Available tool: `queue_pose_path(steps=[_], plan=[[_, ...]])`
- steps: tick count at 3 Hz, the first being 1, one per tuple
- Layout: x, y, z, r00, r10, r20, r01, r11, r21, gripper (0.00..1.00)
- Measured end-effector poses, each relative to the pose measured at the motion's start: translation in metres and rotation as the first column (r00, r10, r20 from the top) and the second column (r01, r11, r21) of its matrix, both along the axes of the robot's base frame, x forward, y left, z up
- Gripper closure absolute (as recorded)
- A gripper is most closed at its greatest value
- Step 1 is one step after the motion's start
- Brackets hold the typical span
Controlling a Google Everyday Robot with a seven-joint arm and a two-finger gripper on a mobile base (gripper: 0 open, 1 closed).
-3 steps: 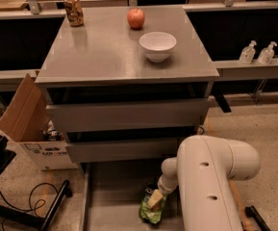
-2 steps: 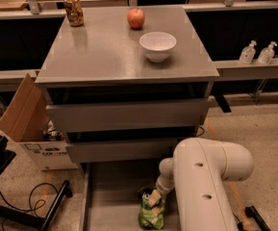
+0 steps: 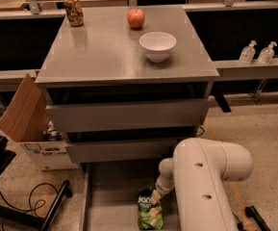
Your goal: Pick green rice chip bag from bottom drawer and place on counter
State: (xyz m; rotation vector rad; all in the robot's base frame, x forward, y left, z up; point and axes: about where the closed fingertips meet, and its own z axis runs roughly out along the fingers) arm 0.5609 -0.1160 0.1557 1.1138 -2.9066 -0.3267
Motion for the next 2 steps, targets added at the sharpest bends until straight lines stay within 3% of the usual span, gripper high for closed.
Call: queue_pose_path(steps=[1, 2], plan=[[-0.0028, 0.0006, -0.0023, 1.0, 0.001, -0.005, -0.001, 1.0, 0.0, 0.95], [-0.0036, 0.0008, -0.0029, 1.0, 0.002, -0.006, -0.002, 1.0, 0.0, 1.0]])
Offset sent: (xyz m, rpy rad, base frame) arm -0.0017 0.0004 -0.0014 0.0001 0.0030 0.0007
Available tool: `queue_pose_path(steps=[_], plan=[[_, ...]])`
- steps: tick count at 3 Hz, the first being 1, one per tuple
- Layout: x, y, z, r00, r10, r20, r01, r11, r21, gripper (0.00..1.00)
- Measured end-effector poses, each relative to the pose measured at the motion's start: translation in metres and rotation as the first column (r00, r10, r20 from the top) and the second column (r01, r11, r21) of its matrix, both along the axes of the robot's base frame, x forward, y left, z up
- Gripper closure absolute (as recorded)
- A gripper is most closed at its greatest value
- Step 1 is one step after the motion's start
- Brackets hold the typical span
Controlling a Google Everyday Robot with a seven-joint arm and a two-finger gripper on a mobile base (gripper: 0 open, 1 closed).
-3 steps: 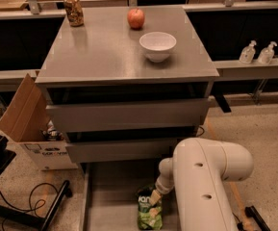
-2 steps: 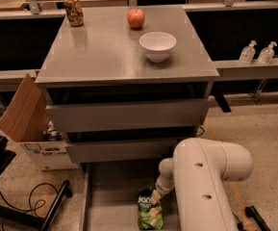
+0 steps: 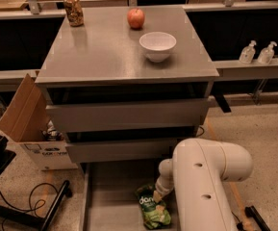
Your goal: Pick green rice chip bag from bottom drawer and place on counter
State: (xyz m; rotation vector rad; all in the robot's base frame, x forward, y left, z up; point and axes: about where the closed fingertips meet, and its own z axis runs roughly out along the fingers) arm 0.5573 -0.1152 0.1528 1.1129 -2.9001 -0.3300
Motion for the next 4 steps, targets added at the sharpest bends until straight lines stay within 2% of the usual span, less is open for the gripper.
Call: queue_pose_path(steps=[1, 2, 3, 4], plan=[[-0.004, 0.0, 0.004, 1.0, -0.005, 0.006, 0.005, 1.0, -0.005, 1.0], [-0.012, -0.001, 0.038, 0.9978, -0.013, 0.064, 0.016, 0.999, -0.033, 1.0], [0.011, 0.004, 0.101, 0.978, -0.016, 0.208, 0.023, 0.999, -0.032, 1.0], [-0.019, -0.002, 0.157, 0.971, -0.026, 0.238, 0.026, 1.0, 0.001, 1.0]])
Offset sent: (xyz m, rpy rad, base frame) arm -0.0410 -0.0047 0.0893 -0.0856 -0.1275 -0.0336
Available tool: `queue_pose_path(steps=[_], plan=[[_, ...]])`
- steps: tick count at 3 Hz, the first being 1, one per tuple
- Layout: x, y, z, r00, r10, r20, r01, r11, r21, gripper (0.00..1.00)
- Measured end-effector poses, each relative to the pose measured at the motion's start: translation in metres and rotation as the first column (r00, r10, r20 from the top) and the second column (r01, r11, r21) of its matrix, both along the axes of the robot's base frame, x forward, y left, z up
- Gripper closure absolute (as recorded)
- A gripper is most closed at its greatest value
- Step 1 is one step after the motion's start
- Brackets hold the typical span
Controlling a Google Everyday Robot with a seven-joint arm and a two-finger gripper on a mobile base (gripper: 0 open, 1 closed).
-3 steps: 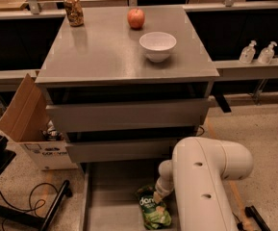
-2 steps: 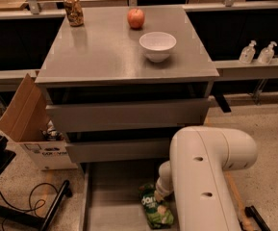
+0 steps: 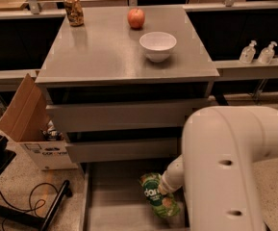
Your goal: Pick green rice chip bag from bottom drawer and place on counter
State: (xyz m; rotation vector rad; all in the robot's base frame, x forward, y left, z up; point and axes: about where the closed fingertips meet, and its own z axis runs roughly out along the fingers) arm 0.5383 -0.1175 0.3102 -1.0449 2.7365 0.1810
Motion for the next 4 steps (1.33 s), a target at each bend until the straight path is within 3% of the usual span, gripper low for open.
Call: queue_pose_path(steps=[1, 2, 3, 4], plan=[[-0.043, -0.018, 0.056, 0.9996, 0.026, 0.01, -0.026, 0.999, 0.042, 1.0], [-0.067, -0.033, 0.121, 0.9993, 0.029, 0.024, -0.031, 0.996, 0.086, 1.0], [-0.07, -0.057, 0.183, 0.9986, 0.021, 0.048, -0.027, 0.992, 0.119, 1.0], [-0.068, -0.063, 0.241, 0.9952, 0.042, 0.089, -0.051, 0.993, 0.105, 1.0]])
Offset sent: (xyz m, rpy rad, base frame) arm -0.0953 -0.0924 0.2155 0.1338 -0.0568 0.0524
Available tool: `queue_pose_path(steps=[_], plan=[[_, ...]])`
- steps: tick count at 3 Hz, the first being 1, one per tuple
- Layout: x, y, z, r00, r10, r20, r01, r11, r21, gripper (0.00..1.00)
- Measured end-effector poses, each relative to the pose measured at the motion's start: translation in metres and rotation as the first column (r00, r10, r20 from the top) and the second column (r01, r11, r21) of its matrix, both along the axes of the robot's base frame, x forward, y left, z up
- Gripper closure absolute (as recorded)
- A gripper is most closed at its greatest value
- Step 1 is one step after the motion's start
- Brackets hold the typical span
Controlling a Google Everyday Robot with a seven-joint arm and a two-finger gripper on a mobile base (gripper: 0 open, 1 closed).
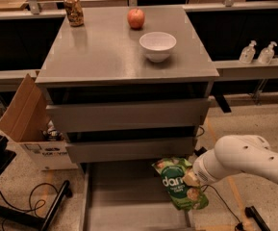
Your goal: Pick green rice chip bag from bottom drawer and place on counter
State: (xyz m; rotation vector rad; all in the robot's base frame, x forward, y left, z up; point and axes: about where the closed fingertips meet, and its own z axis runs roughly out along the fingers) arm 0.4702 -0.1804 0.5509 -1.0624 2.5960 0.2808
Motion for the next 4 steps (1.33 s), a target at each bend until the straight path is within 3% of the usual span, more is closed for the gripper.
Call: queue_pose_path(steps=[1, 2, 3, 4], plan=[[0.004, 0.014, 0.064, 0.9988, -0.011, 0.049, 0.011, 1.0, -0.004, 1.0], [0.004, 0.014, 0.064, 0.9988, -0.011, 0.049, 0.011, 1.0, -0.004, 1.0], [0.009, 0.021, 0.086, 0.9959, 0.017, 0.089, -0.016, 1.0, -0.017, 1.0], [0.028, 0.042, 0.148, 0.9869, 0.058, 0.15, -0.056, 0.998, -0.023, 1.0]])
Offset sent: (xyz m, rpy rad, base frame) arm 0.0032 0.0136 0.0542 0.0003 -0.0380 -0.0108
